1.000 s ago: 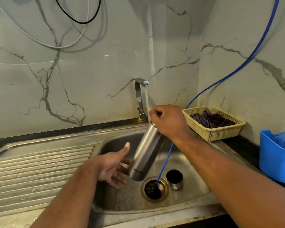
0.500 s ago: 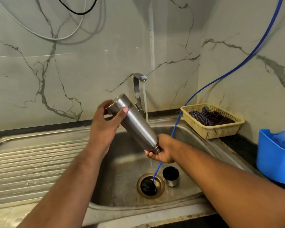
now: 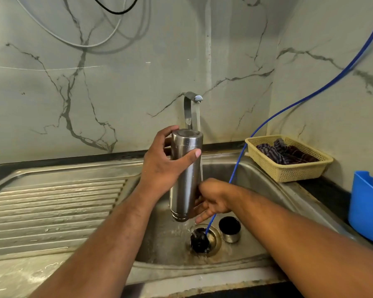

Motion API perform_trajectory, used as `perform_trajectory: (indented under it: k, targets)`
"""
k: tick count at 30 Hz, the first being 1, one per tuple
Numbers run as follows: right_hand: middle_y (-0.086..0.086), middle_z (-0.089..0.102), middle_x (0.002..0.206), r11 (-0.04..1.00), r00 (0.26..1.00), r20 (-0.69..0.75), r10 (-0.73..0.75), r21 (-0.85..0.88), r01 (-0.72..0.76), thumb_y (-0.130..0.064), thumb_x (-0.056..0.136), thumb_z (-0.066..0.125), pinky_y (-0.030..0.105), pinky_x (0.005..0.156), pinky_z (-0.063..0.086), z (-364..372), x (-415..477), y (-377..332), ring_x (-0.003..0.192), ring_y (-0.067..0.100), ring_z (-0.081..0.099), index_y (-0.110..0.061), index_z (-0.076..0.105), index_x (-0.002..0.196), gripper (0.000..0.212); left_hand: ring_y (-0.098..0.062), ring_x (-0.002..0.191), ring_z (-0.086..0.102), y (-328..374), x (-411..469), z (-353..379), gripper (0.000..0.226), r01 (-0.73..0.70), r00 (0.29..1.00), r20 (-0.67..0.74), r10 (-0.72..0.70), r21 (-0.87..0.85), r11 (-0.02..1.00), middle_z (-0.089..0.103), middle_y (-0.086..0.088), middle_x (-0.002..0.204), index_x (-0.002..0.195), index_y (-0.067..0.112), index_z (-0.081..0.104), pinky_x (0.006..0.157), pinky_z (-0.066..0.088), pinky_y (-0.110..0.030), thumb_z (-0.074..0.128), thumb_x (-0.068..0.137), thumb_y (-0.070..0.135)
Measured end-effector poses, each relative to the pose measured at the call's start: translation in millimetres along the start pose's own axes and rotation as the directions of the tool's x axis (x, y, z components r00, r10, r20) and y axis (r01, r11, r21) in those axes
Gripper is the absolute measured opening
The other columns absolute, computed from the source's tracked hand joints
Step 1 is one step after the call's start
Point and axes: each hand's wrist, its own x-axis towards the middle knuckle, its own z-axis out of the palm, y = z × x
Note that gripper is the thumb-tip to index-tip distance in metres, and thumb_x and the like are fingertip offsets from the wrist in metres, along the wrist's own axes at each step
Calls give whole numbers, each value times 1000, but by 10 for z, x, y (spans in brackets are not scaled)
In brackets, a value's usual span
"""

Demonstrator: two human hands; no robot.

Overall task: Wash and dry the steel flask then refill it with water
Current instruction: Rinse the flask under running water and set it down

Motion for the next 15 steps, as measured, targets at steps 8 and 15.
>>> perform_trajectory:
  k: [8, 15]
  targets:
    - [3, 70, 117, 836, 896, 79, -437, -333, 437, -12, 78, 83, 43, 93, 60, -129, -375, -361, 106, 22, 71, -24, 53, 133, 63, 5, 112, 60, 115, 53, -126, 77, -95, 984, -161, 79, -94, 991, 59, 25, 125, 140, 40, 46, 89, 55, -20, 87, 74, 44]
    - [-7, 75, 100, 752, 786, -115, -608, -401, 523, -23, 76, 88, 29, 83, 62, 68, -453, -325, 88, 3, 72, -31, 66, 114, 44, -4, 108, 62, -203, 23, -157, 81, 149, 972, 167, -166, 111, 983, 64, 13, 119, 137, 32, 47, 74, 48, -12, 89, 70, 49]
